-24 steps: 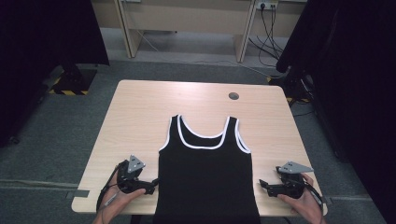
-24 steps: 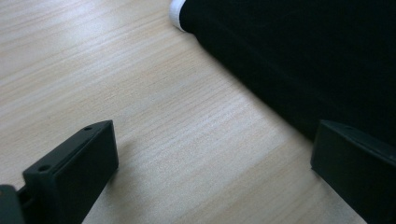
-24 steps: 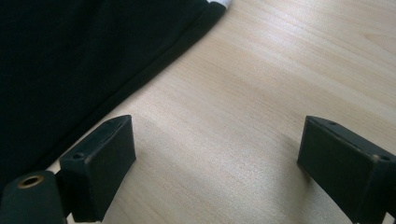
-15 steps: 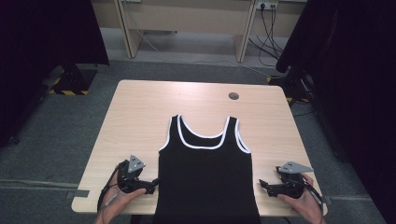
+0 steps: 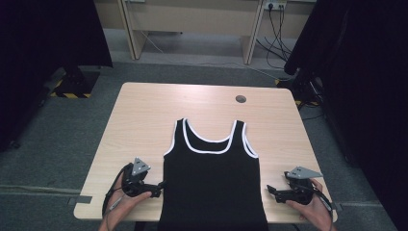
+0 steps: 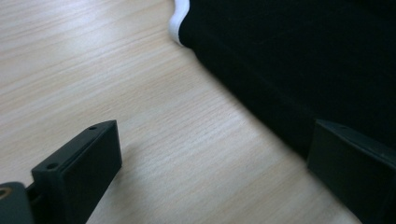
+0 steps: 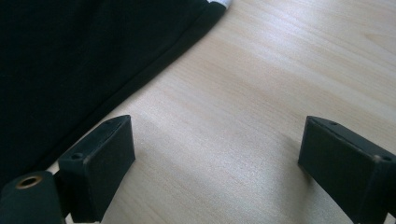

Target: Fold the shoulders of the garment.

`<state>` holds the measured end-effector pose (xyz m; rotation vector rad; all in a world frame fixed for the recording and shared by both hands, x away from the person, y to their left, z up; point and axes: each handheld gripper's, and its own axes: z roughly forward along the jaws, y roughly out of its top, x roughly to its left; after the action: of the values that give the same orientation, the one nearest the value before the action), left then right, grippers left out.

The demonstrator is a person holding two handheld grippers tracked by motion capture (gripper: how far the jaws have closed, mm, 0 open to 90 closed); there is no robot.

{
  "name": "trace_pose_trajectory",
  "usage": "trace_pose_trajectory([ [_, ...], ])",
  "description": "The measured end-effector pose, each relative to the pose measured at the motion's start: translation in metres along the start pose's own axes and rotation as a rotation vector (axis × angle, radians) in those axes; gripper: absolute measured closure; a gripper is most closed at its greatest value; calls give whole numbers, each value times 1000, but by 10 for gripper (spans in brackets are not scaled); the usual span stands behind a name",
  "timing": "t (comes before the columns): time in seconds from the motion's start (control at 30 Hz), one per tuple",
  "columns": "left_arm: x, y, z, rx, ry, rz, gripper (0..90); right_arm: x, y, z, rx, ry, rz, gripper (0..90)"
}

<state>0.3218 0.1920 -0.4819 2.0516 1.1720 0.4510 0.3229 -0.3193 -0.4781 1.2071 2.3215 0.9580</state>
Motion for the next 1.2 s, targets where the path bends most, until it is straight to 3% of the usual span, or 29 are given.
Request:
trace_pose_trajectory([
  [0.67,6,33,13,-32,-23,-3,20,0,1,1,3,2,1,103],
  [1.2,11,50,25,-28,-29,-11,22,1,3,3,2,6,-7,99],
])
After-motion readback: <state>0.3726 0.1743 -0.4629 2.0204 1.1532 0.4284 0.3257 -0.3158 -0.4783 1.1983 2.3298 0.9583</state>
